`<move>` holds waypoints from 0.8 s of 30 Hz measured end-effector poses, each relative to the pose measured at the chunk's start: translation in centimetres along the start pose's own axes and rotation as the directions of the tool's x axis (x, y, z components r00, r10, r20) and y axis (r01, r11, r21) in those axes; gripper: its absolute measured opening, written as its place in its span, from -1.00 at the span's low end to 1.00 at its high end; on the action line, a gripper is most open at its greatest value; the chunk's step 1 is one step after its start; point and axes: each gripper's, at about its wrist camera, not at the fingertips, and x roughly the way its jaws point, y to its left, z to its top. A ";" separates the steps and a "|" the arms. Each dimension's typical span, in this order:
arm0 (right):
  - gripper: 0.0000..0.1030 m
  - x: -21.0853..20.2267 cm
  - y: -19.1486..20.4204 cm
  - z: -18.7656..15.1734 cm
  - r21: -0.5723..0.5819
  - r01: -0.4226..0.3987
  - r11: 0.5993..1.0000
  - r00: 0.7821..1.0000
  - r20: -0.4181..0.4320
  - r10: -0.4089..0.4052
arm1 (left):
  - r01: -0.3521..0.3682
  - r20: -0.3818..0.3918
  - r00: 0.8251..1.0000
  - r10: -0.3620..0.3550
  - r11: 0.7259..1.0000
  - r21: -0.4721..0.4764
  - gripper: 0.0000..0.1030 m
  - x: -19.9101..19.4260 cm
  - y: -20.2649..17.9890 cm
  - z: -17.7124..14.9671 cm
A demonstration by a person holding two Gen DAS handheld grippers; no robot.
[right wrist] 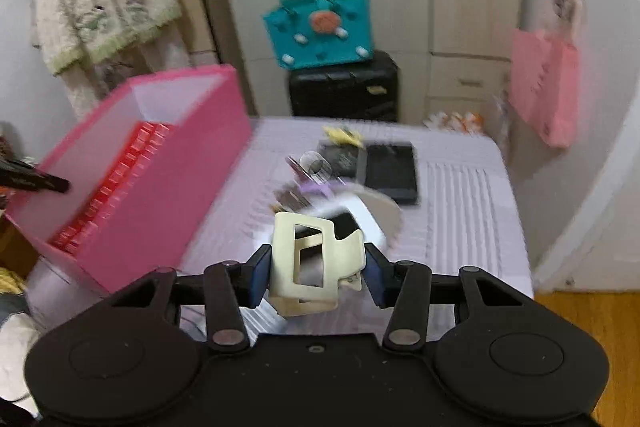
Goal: Organize rigid objects
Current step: 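Carry the claw clip into the pink box and open the right gripper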
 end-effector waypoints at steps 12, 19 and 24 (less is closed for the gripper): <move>0.04 3.4 11.3 8.2 -0.190 -0.405 0.895 0.912 -0.152 0.380 | 0.007 -0.071 0.997 -0.002 0.998 0.066 -0.87 -1.1 -0.7 0.1; 0.04 11.5 17.3 12.2 -0.178 -0.446 0.877 0.870 -0.314 0.379 | 0.034 -0.136 0.990 -0.027 0.998 0.047 -0.85 -0.6 0.1 1.5; 0.04 17.4 19.5 13.7 -0.169 -0.403 0.899 0.871 -0.372 0.321 | 0.044 -0.167 0.985 -0.038 0.999 0.031 -0.79 0.9 0.9 2.9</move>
